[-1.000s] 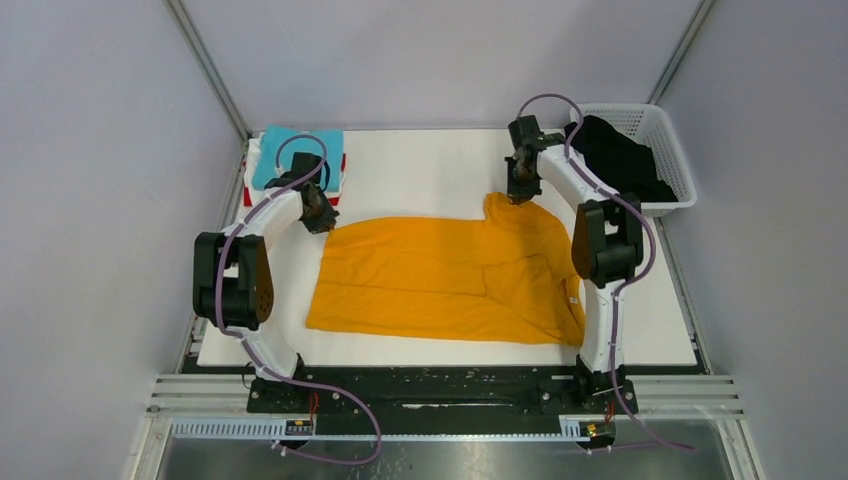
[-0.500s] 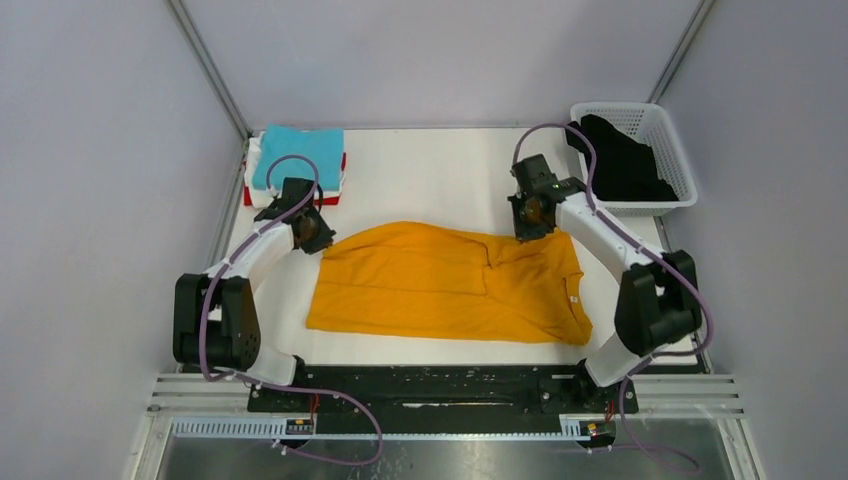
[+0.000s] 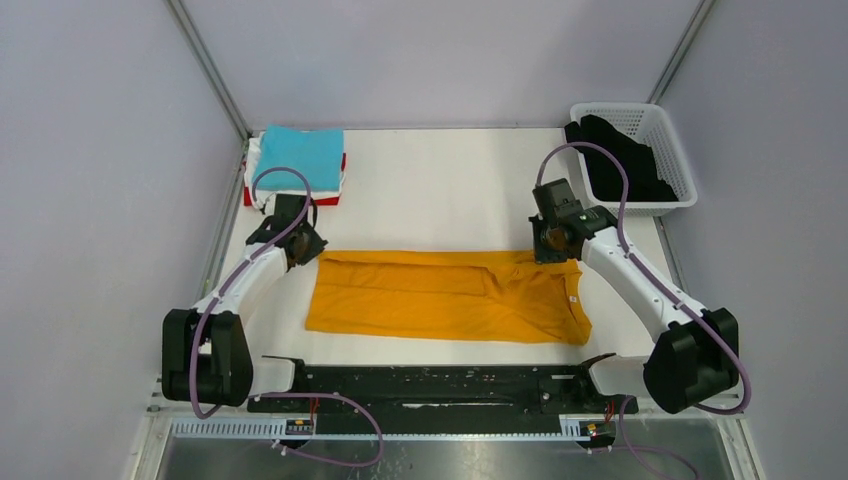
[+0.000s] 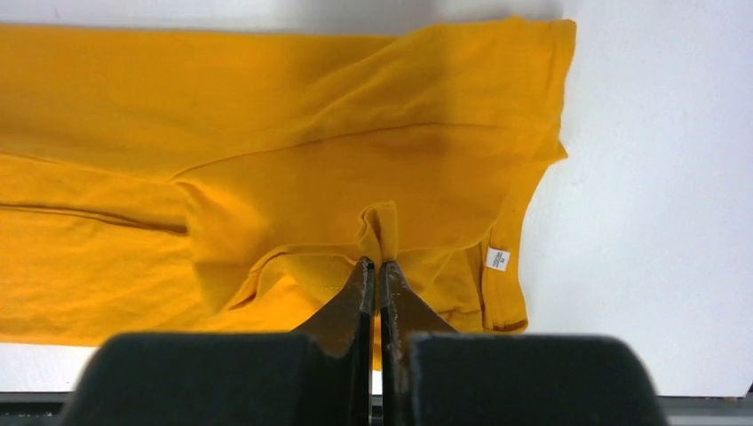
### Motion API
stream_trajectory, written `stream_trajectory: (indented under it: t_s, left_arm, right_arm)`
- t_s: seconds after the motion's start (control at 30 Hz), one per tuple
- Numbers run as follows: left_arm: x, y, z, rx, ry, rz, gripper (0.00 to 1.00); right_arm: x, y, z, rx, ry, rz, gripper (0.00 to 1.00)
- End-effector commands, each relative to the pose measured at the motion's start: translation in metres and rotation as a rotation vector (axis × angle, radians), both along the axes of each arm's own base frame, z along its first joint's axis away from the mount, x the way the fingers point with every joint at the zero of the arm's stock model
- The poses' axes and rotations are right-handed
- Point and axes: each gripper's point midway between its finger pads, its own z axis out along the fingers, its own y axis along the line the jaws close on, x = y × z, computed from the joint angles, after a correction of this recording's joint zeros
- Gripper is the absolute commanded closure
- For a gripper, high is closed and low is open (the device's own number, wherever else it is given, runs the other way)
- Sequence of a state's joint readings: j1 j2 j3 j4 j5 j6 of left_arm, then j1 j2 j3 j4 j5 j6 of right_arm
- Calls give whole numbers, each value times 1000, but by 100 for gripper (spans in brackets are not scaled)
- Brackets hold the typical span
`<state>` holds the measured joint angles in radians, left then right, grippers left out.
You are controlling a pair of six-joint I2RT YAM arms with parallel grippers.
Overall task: Fold and stack the t-shirts
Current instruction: Fold the other side of the tshirt into a rectangle
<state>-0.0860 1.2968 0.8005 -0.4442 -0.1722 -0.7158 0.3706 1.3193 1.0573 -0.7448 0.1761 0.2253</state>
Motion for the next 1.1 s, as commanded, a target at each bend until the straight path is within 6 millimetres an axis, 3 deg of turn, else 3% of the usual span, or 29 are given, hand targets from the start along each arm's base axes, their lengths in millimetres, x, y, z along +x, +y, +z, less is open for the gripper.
stream_trajectory:
  t_s: [0.0,0.1,0.2,0.33,0.47,0.57,0.63,0.7,0.73,0.77,0.8,0.9,0.97,1.07]
  left_arm:
    - [43,16,52,64,-176,72,100]
    - [55,12,64,48,-211,64,100]
    - [57,7,61,27,-225,46,100]
    - [44,4,36,7,-186,44,100]
    - [23,6,12,-12,-163,75,100]
    - [1,14,3,-1,-152,128,83]
    - [-17,18,1,-2,-148,163,74]
    - [-37,26,6,9,-165,216,63]
    - [-45,33,11,19,-181,250,46]
    - [-52,38,20,27,-207,288,13]
    - [-55,43,32,28,-240,317,3]
    - [-50,35,69,-27,-348,287,1]
    - [-40,15,83,-100,-385,193,1]
    - [-23,-22,79,-204,-332,25,1]
  right_arm:
    - [-9,-8,1,-32,2,-14,100]
    - [-11,-9,-1,-32,9,-16,100]
    - [-13,-8,-2,-24,12,-15,100]
    - [-22,-5,-4,3,33,-3,99]
    - [-48,-7,-14,36,92,-57,93]
    - [-84,-7,-28,85,179,-123,81]
    - [-112,-8,-38,114,243,-146,64]
    - [-135,-3,-43,176,282,-137,58]
    - [-143,1,-43,213,285,-129,42]
    - [-145,5,-40,252,267,-123,24]
    - [-144,10,-35,295,233,-112,3]
    - [-123,22,-18,369,116,-90,1]
    - [-106,25,-13,382,64,-116,0]
    - [-82,36,-12,412,44,-150,0]
